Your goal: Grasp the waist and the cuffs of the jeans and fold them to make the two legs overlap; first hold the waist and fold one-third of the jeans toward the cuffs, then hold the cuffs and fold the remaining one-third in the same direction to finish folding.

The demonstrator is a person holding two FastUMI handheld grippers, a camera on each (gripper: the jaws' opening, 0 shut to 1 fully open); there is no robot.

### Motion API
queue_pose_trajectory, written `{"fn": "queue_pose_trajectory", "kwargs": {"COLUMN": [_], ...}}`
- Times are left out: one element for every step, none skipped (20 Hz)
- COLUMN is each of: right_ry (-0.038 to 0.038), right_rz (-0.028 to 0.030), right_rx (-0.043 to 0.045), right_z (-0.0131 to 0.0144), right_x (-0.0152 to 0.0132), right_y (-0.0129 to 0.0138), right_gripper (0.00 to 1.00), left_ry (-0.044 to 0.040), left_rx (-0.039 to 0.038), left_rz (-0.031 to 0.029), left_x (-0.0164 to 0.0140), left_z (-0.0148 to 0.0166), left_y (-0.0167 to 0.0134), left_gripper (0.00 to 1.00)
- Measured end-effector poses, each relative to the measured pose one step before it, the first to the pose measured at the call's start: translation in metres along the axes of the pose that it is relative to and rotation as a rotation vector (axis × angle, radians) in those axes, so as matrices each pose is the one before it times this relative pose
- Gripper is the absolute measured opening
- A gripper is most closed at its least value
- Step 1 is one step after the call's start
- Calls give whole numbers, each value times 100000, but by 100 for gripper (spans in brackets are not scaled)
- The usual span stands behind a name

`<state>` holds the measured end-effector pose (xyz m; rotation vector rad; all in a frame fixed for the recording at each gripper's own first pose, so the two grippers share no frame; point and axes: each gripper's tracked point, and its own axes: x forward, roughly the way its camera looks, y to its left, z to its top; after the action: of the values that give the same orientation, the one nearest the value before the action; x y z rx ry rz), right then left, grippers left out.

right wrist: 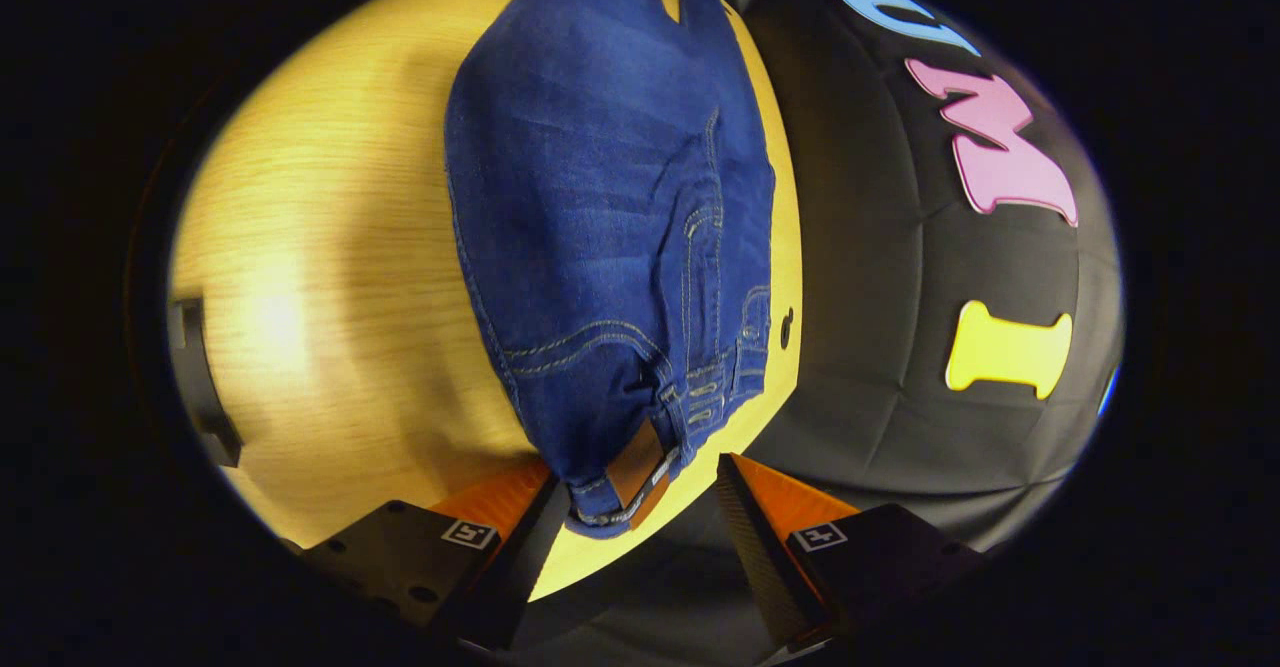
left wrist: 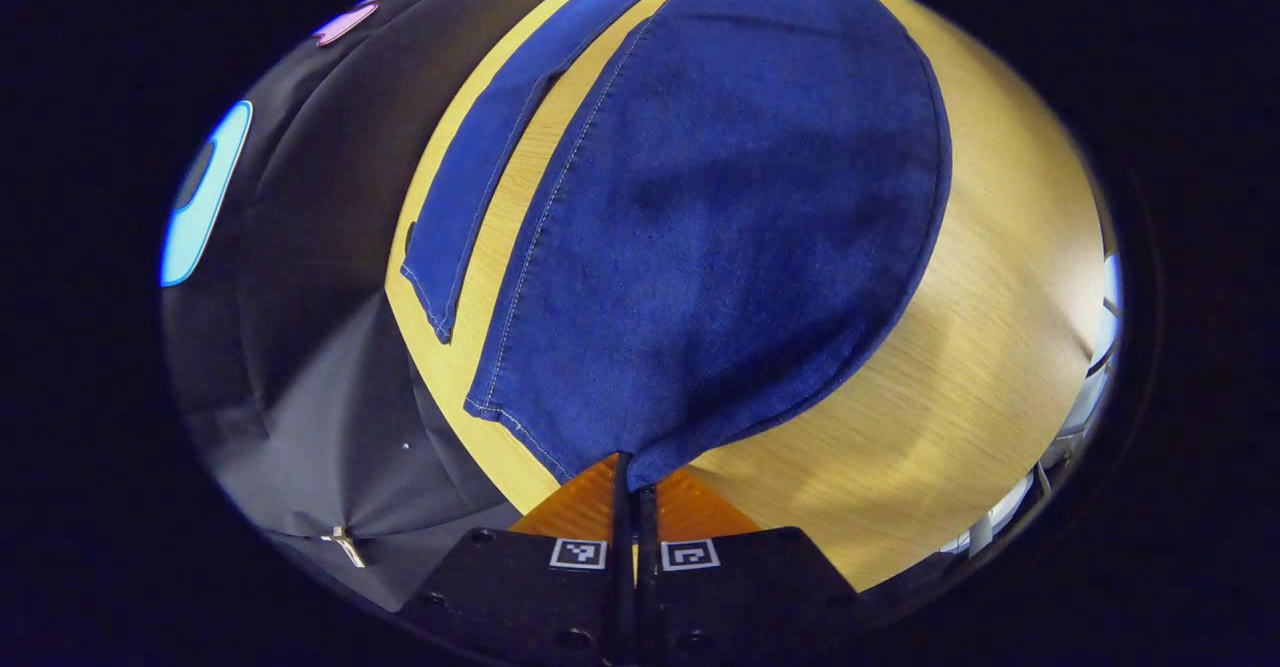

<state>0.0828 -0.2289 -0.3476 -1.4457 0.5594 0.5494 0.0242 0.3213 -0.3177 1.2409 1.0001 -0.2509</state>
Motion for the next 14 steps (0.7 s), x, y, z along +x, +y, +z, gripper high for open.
{"fn": "queue_pose_trajectory", "kwargs": {"right_ry": [-675, 561, 1479, 483, 486, 458, -421, 591, 235, 72, -376, -411, -138, -149], "right_rz": [2213, 3332, 1712, -955, -410, 879, 1693, 2615, 1766, 877, 367, 520, 878, 462], "right_rx": [-102, 2306, 1707, -1190, -823, 1721, 4095, 4279, 2324, -70, -1323, -991, -56, 598], "right_z": [108, -168, -180, 200, 38, -164, -5, -156, 10, 42, 45, 111, 33, 22], "right_x": [495, 614, 266, 147, -278, 451, -119, -88, -139, -117, -423, -206, -415, -447], "right_y": [163, 663, 447, -388, -85, 171, 32, 269, 237, -35, 120, 174, 194, -224], "right_gripper": [89, 81, 66, 51, 36, 29, 26, 18, 17, 17, 17, 17, 17, 17], "left_ry": [240, 259, 394, 624, 371, 219, -70, 40, -197, -565, -347, -443, -115, 196], "left_rx": [-589, -1068, -1169, -846, -534, -126, 241, 154, -440, -628, -31, 609, 511, 798], "left_rz": [441, 320, 281, 368, 417, 285, -90, -395, -697, -1068, -965, -1449, -2047, -2441], "left_x": [102, -36, -13, 14, -79, 32, -150, 61, -231, -415, -468, -314, -371, -228], "left_z": [-115, 27, 41, 64, 49, 58, -76, 86, 39, -142, -142, -171, 80, 82], "left_y": [56, -1, -45, -37, -47, -118, -45, -167, -274, -527, -506, -521, -410, -225], "left_gripper": [6, 6, 6, 6, 6, 6, 6, 6, 6, 6, 6, 6, 6, 6]}}
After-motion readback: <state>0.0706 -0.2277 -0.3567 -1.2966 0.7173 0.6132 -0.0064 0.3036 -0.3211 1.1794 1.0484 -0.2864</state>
